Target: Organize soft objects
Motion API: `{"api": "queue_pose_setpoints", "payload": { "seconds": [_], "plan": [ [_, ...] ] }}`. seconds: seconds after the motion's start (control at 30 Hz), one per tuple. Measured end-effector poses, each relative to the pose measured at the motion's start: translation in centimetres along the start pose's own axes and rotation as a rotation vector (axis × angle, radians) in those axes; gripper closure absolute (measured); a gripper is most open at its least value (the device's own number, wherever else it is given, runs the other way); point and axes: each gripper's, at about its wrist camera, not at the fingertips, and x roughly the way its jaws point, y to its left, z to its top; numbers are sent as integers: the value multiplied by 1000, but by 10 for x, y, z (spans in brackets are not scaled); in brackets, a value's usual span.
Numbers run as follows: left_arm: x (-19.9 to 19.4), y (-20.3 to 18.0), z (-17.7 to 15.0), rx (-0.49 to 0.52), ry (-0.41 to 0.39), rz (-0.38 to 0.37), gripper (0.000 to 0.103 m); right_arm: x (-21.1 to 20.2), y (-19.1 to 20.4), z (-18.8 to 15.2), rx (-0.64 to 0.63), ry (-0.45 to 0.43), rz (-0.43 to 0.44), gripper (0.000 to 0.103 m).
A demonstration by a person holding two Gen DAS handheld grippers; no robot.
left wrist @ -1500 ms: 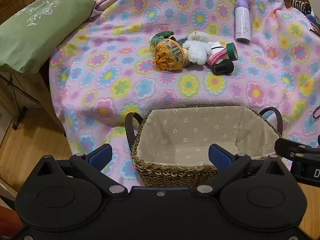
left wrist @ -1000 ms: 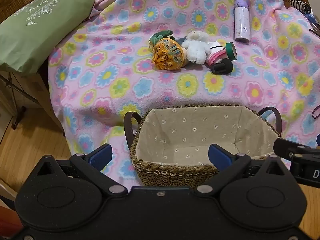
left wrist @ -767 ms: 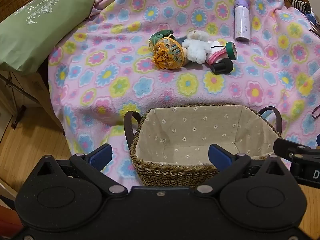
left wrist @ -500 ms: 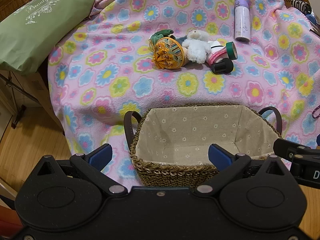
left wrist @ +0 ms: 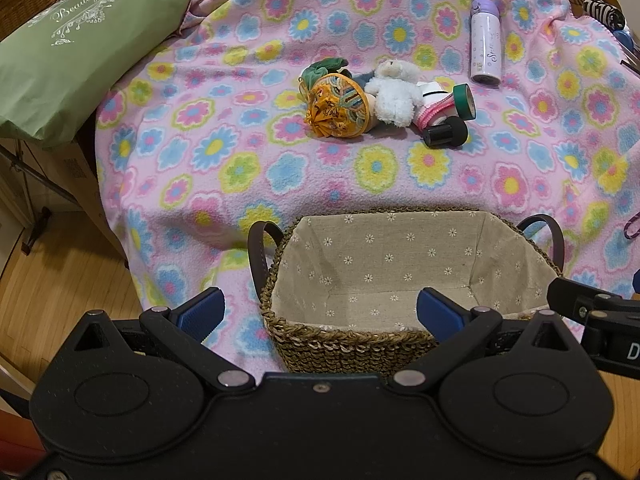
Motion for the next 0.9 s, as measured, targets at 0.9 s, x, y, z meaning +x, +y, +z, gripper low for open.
{"api": "queue_pose_setpoints", "payload": {
  "seconds": [0.9],
  "plan": [
    [1, 3, -2, -12, -9, -29, 4, 0, 0, 0, 4, -8, 9, 0]
  ]
}}
